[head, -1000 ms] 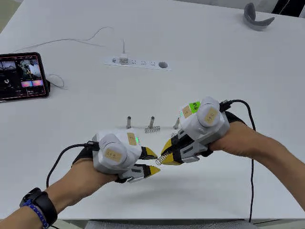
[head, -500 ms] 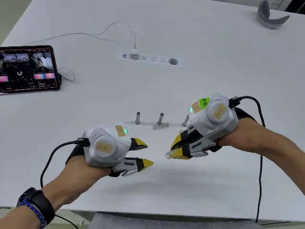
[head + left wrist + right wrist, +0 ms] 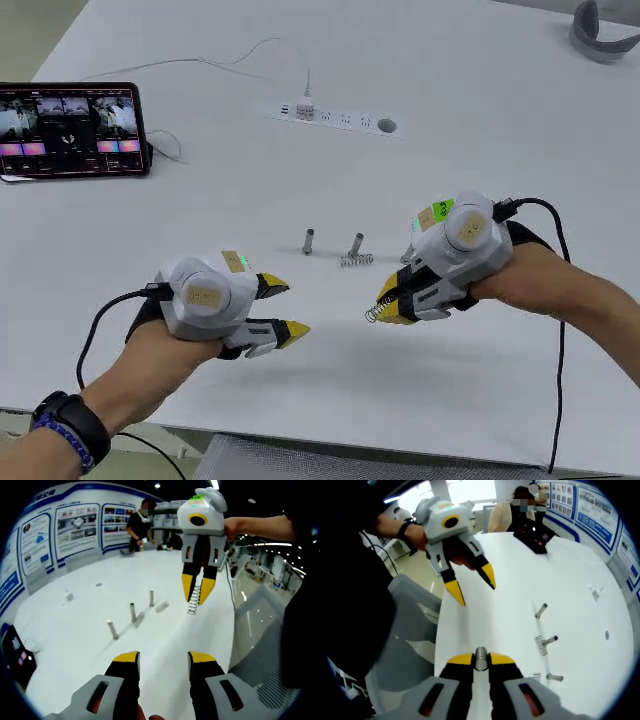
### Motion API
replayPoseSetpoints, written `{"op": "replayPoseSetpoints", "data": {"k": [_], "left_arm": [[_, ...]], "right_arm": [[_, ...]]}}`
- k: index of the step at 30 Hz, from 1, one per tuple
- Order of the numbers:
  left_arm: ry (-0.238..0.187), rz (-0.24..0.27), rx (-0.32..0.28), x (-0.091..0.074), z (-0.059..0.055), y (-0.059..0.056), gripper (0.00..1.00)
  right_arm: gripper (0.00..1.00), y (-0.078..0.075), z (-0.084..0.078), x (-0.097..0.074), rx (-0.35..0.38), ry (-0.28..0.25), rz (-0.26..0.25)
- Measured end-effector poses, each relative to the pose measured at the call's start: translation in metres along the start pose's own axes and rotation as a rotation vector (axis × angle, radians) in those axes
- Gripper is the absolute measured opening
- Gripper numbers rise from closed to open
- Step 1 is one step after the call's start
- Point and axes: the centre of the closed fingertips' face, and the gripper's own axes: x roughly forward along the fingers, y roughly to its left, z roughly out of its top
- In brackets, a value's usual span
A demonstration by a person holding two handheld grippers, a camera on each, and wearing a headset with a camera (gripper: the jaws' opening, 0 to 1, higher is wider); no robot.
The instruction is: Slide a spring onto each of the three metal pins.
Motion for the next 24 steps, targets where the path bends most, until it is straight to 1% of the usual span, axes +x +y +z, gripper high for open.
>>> {"op": "replayPoseSetpoints", "data": {"k": [5,13,18,24], "left_arm": [[0.000,0.032,-0.027,-0.006,-0.005,0.010,0.43],[0.004,0.086,-0.075,-0.017,-0.016,0.026,0.49],[0.007,0.115,-0.101,-0.024,-0.022,0.035,0.53],[0.005,0.142,-0.130,-0.031,-0.028,0.043,0.57]], "right_arm": [[0.12,-0.007,0.002,0.004,-0.001,0.008,0.000],[0.12,-0.023,0.007,0.011,-0.004,0.016,-0.010],[0.12,-0.032,0.012,0.015,-0.010,0.020,-0.013],[0.12,-0.044,0.018,0.020,-0.019,0.027,-0.014]]}}
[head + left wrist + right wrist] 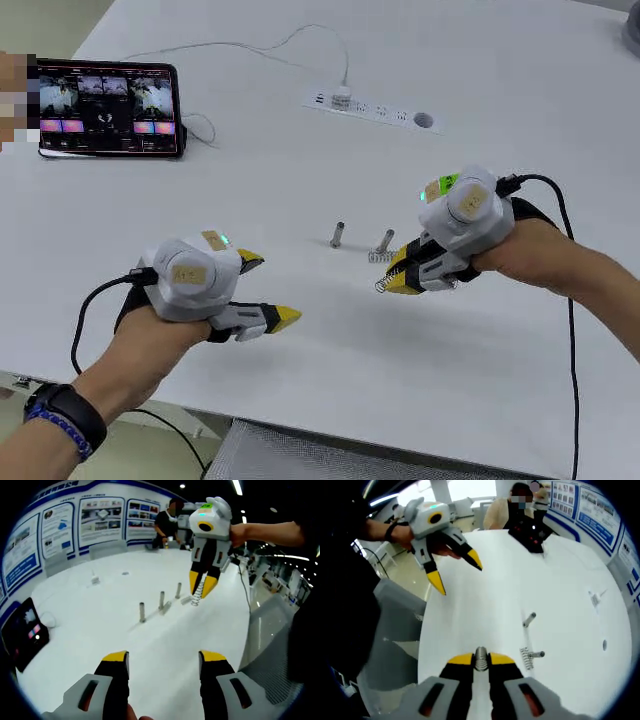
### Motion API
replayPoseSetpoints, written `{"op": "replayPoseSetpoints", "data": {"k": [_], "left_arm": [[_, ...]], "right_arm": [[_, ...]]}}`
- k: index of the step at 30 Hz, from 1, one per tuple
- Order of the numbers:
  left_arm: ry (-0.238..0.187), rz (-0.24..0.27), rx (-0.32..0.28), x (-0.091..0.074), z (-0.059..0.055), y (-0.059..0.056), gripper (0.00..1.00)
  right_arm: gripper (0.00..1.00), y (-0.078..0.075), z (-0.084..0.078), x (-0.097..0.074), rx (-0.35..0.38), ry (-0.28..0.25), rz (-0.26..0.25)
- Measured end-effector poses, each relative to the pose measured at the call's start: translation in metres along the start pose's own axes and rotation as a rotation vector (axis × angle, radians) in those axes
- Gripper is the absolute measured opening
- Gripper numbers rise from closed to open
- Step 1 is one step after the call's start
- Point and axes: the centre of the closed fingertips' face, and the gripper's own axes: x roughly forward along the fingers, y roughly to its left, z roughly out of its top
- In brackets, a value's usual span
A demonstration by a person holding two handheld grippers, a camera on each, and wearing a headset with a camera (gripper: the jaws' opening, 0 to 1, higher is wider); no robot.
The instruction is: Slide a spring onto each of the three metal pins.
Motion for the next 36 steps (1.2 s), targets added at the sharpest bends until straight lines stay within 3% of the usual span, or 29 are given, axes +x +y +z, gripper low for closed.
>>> {"op": "replayPoseSetpoints", "data": {"k": [5,24,36], "left_arm": [[-0.018,0.015,-0.047,-0.005,0.000,0.008,0.60],[-0.010,0.074,-0.101,-0.023,-0.012,0.031,0.67],[-0.001,0.088,-0.129,-0.029,-0.021,0.033,0.67]], "right_arm": [[0.12,-0.012,0.006,0.003,-0.015,0.010,-0.002],[0.12,-0.055,0.015,0.014,-0.077,0.065,-0.032],[0.12,-0.078,0.021,0.023,-0.084,0.071,-0.051]]}}
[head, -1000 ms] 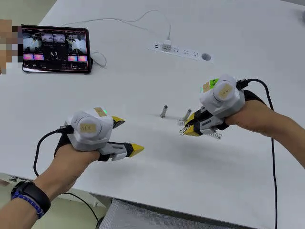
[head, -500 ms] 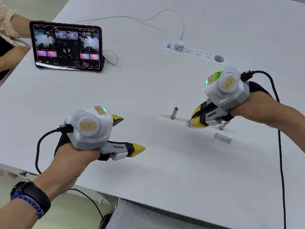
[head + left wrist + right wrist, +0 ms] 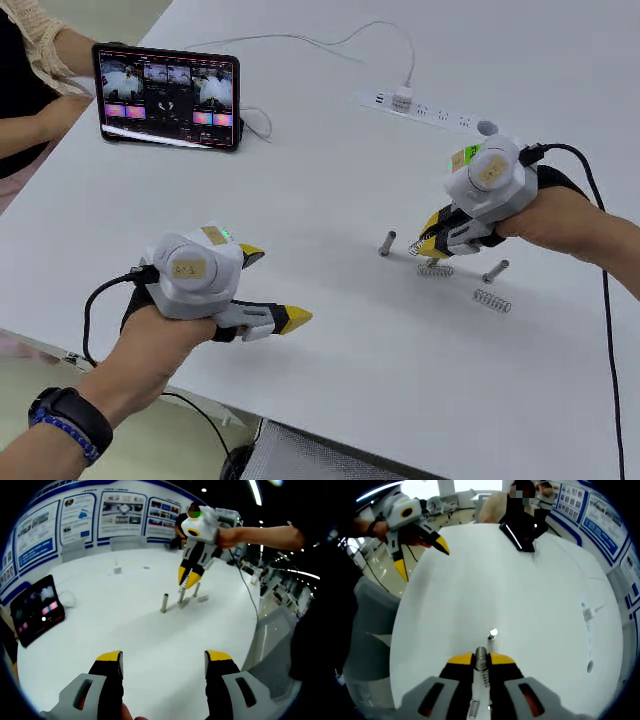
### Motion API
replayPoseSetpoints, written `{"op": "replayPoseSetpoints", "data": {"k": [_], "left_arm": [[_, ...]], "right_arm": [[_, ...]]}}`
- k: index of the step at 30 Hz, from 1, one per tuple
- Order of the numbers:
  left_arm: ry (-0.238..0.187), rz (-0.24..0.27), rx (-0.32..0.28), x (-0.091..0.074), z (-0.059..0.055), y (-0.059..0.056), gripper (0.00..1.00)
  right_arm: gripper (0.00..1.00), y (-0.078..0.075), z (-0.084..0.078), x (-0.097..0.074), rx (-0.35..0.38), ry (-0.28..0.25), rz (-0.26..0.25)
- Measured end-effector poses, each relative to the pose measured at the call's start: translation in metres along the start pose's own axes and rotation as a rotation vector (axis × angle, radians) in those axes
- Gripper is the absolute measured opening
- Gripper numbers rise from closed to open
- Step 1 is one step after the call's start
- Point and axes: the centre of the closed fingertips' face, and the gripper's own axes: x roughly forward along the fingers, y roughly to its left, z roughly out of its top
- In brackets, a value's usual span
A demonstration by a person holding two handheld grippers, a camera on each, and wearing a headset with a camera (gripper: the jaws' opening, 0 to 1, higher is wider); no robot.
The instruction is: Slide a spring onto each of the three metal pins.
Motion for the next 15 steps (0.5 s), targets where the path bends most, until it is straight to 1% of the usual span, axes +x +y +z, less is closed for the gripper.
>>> {"op": "replayPoseSetpoints", "data": {"k": [8,15], "left_arm": [[0.005,0.003,-0.013,-0.004,-0.006,0.000,0.67],[0.005,0.007,-0.022,-0.005,-0.008,0.001,0.67]], "right_arm": [[0.12,-0.004,0.011,0.004,-0.012,-0.001,-0.003],[0.12,-0.009,0.018,0.006,-0.027,-0.001,-0.002]]}}
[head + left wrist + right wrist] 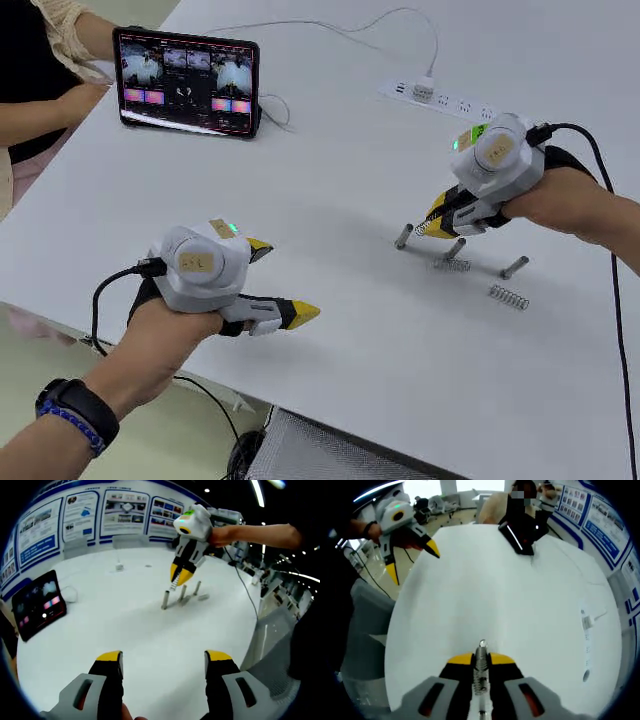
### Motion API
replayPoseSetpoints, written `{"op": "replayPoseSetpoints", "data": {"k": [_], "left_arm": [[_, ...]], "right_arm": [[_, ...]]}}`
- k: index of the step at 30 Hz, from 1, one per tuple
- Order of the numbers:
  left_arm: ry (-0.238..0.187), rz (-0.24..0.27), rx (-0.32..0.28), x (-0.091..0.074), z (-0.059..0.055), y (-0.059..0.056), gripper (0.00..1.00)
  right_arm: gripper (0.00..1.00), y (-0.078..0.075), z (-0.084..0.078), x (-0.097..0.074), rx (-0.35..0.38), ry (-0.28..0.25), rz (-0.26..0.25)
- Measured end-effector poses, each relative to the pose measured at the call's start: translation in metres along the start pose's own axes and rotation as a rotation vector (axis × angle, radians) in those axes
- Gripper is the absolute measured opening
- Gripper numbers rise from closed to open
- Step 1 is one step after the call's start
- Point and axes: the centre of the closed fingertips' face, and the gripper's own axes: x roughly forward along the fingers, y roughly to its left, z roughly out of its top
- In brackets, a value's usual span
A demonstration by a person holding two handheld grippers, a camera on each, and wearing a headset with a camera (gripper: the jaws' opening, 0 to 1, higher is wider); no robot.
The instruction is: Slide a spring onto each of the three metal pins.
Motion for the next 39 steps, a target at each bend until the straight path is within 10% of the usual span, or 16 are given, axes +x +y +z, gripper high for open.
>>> {"op": "replayPoseSetpoints", "data": {"k": [39], "left_arm": [[0.006,-0.005,-0.015,0.000,-0.004,-0.003,0.66]], "right_arm": [[0.12,0.000,0.009,0.030,-0.085,0.058,0.054]]}}
